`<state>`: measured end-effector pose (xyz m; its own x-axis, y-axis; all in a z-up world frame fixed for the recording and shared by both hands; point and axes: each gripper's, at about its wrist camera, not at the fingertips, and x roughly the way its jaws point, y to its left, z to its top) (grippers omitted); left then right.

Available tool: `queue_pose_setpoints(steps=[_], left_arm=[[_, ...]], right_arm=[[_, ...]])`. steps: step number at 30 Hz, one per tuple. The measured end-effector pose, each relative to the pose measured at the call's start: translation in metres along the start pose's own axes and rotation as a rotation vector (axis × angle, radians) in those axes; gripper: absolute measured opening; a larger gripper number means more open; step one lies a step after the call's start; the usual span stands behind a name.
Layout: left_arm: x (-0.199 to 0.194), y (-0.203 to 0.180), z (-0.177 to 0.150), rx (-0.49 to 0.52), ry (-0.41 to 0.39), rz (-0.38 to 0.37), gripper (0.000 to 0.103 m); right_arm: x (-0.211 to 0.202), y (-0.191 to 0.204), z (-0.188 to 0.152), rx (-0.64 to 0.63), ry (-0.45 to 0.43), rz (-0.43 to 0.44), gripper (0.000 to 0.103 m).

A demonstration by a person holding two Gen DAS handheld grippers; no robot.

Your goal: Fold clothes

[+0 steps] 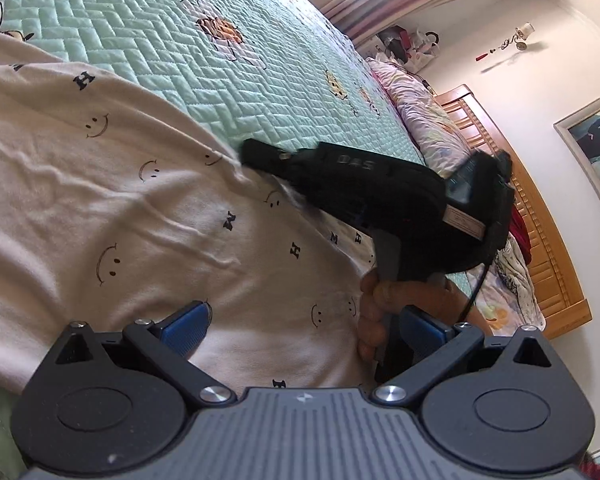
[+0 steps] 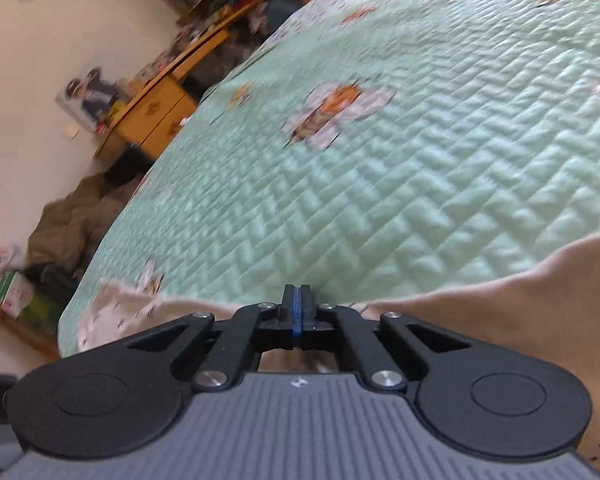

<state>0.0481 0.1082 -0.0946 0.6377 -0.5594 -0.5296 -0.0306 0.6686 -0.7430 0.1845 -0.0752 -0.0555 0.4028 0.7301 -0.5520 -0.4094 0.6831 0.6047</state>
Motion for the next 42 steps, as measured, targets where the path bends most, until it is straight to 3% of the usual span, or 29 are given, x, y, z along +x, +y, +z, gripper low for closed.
queue_pose_setpoints(steps=[4,8,12,15,16,17,18,19,21,23,26,29,32,38,42], left_arm=[[0.0,0.003,0.001,-0.011,0.001,-0.013,0.102],[0.001,0.002,0.003,-0.017,0.006,-0.005,0.102],[0.002,0.003,0.004,-0.031,0.008,-0.007,0.102],[0.003,0.003,0.005,-0.038,0.01,-0.002,0.102],[0.003,0.003,0.006,-0.037,0.011,0.002,0.102],[0.003,0.002,0.006,-0.036,0.012,0.005,0.102],[0.003,0.002,0.006,-0.035,0.014,0.007,0.102],[0.003,0.002,0.006,-0.037,0.014,0.006,0.102],[0.003,0.003,0.007,-0.044,0.014,0.005,0.102],[0.003,0.002,0.008,-0.052,0.017,0.009,0.102],[0.004,0.0,0.008,-0.051,0.013,0.023,0.102],[0.004,-0.003,0.006,-0.038,0.006,0.041,0.102],[0.004,-0.007,0.005,-0.03,-0.002,0.057,0.102],[-0.007,-0.023,0.002,-0.028,-0.062,0.074,0.102],[-0.009,-0.035,-0.002,0.064,-0.058,0.191,0.102]], right_arm=[[-0.047,-0.007,-0.012,0.007,-0.111,-0.008,0.015],[-0.105,-0.027,-0.034,-0.036,-0.126,-0.087,0.029],[-0.162,-0.071,-0.062,0.062,-0.206,-0.145,0.037],[-0.189,-0.115,-0.07,0.132,-0.25,-0.249,0.038],[-0.195,-0.133,-0.072,0.17,-0.271,-0.246,0.032],[-0.202,-0.148,-0.075,0.228,-0.299,-0.213,0.019],[-0.209,-0.161,-0.077,0.293,-0.33,-0.177,0.018],[-0.216,-0.169,-0.079,0.334,-0.367,-0.147,0.02],[-0.23,-0.165,-0.082,0.326,-0.427,-0.119,0.039],[-0.239,-0.159,-0.087,0.32,-0.44,-0.067,0.05],[-0.247,-0.155,-0.1,0.323,-0.439,0.006,0.051],[-0.25,-0.164,-0.116,0.36,-0.397,-0.046,0.052],[-0.25,-0.169,-0.126,0.385,-0.399,-0.058,0.046],[-0.254,-0.142,-0.124,0.354,-0.424,-0.044,0.057],[-0.243,-0.113,-0.129,0.266,-0.371,0.051,0.059]])
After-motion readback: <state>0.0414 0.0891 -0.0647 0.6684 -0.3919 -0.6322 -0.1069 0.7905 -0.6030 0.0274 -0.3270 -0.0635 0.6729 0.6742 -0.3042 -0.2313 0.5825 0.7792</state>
